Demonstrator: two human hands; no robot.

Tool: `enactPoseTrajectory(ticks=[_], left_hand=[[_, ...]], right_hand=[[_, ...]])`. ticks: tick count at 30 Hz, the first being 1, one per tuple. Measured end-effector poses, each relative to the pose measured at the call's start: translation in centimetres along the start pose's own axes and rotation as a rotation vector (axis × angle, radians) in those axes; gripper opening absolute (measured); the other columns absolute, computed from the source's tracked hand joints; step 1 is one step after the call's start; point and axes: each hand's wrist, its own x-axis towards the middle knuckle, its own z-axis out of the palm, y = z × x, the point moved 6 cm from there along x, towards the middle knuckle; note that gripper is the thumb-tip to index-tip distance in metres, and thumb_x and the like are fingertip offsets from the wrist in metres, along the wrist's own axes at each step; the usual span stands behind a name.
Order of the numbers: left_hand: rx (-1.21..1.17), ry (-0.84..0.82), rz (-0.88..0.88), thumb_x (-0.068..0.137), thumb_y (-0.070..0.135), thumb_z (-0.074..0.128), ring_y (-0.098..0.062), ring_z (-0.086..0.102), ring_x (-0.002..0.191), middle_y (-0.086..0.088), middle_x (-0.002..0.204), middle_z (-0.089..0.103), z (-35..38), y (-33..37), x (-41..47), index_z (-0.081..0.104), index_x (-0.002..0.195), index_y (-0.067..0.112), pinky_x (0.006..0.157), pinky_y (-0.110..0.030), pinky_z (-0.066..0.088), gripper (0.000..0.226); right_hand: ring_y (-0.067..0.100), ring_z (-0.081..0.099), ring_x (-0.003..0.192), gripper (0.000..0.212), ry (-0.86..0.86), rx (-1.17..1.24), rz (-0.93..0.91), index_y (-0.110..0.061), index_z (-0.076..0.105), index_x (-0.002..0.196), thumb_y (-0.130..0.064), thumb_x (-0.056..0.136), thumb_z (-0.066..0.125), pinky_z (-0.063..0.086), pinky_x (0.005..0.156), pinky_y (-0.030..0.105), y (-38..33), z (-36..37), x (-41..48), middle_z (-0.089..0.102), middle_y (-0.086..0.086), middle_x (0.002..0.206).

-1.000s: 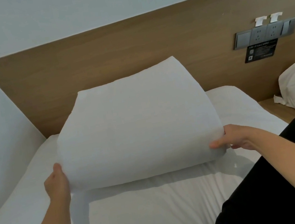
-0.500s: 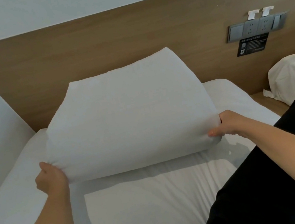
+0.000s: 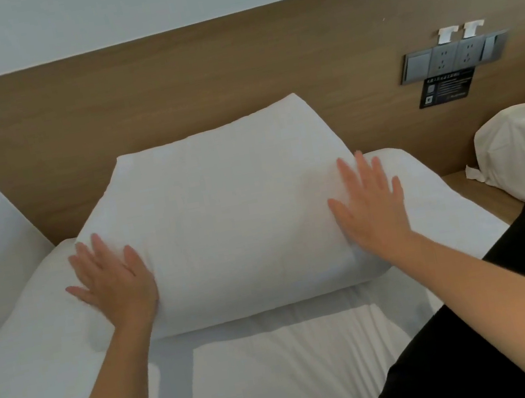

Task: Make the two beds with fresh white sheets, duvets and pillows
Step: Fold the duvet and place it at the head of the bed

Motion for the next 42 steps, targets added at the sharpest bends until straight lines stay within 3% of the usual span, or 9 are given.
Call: enactPoseTrajectory(ticks=[2,5,8,10,16,22,26,32,42], left_hand=[[0.084,-0.112,0.241,0.098,0.047,0.018,-0.03,0.008,0.149,-0.011,0.161,0.016,0.7,3.3,-1.5,0.024,0.152,0.016,0.115,-0.058,-0.002,0.062],[0.199,-0.302,0.505,0.093,0.056,0.009,-0.023,0.003,0.15,-0.005,0.163,0.011,2.4,8.4,-3.7,0.017,0.154,0.023,0.117,-0.055,-0.004,0.071],[0.265,-0.418,0.602,0.091,0.061,0.001,-0.021,-0.005,0.15,0.001,0.164,0.001,4.1,12.2,-3.5,0.007,0.155,0.031,0.118,-0.053,-0.005,0.071],[0.299,-0.499,0.613,0.095,0.06,0.002,-0.02,-0.006,0.15,0.004,0.164,-0.001,5.4,14.2,-2.1,0.003,0.154,0.034,0.118,-0.054,-0.005,0.065],[0.303,-0.754,0.608,0.098,0.059,0.012,-0.023,-0.008,0.15,0.002,0.163,-0.008,11.3,21.2,2.5,-0.001,0.155,0.036,0.118,-0.055,-0.005,0.062],[0.419,-0.861,0.667,0.096,0.063,0.007,-0.029,-0.018,0.148,0.0,0.16,-0.022,20.2,25.7,1.2,-0.014,0.152,0.04,0.112,-0.064,-0.008,0.064],[0.508,-0.914,0.689,0.095,0.064,0.002,-0.032,-0.018,0.147,-0.001,0.16,-0.024,23.7,26.6,0.0,-0.019,0.15,0.04,0.112,-0.066,-0.006,0.064],[0.503,-0.909,0.695,0.097,0.059,0.003,-0.031,-0.017,0.148,-0.002,0.16,-0.022,23.2,28.8,0.9,-0.019,0.15,0.039,0.114,-0.062,-0.005,0.061],[0.413,-0.925,0.704,0.098,0.059,0.005,-0.029,-0.019,0.147,-0.003,0.16,-0.023,20.4,31.4,-4.3,-0.02,0.15,0.035,0.116,-0.058,-0.01,0.064]], right_hand=[[0.029,-0.006,0.151,0.062,-0.012,-0.16,-0.2,-0.03,0.004,0.156,-0.054,0.1,0.013,0.001,0.117,0.059,-2.2,1.0,-0.1,-0.003,0.004,0.165],[0.028,-0.008,0.151,0.075,-0.128,-0.177,-0.306,-0.03,0.004,0.156,-0.061,0.088,-0.007,-0.006,0.118,0.056,-4.5,2.3,0.9,-0.003,0.004,0.165],[0.025,-0.012,0.15,0.069,-0.178,-0.128,-0.265,-0.032,0.0,0.156,-0.062,0.094,-0.001,-0.009,0.12,0.051,-5.0,2.5,4.2,-0.008,0.003,0.165],[0.024,-0.011,0.151,0.063,-0.214,-0.105,-0.209,-0.031,0.002,0.156,-0.058,0.099,0.008,-0.008,0.12,0.05,-4.8,2.6,6.8,-0.007,0.002,0.165],[0.023,-0.009,0.151,0.065,-0.304,-0.066,-0.067,-0.027,0.001,0.157,-0.058,0.1,0.009,-0.001,0.12,0.054,-1.8,4.3,12.1,-0.007,-0.001,0.165],[0.025,0.001,0.151,0.063,-0.522,0.043,0.168,-0.026,-0.003,0.156,-0.055,0.101,0.007,0.003,0.117,0.06,3.1,9.4,11.7,0.011,-0.005,0.164],[0.03,0.004,0.151,0.063,-0.611,0.069,0.226,-0.029,-0.005,0.156,-0.057,0.1,0.005,0.005,0.117,0.06,4.7,10.9,12.3,0.016,-0.003,0.163],[0.03,0.001,0.151,0.065,-0.577,0.16,0.192,-0.028,-0.01,0.155,-0.057,0.1,0.008,0.006,0.118,0.058,4.8,9.5,13.3,0.004,0.0,0.165],[0.032,-0.006,0.151,0.063,-0.597,-0.052,0.012,-0.032,-0.01,0.155,-0.057,0.101,0.01,0.003,0.118,0.058,6.2,5.8,11.4,-0.008,0.001,0.165]])
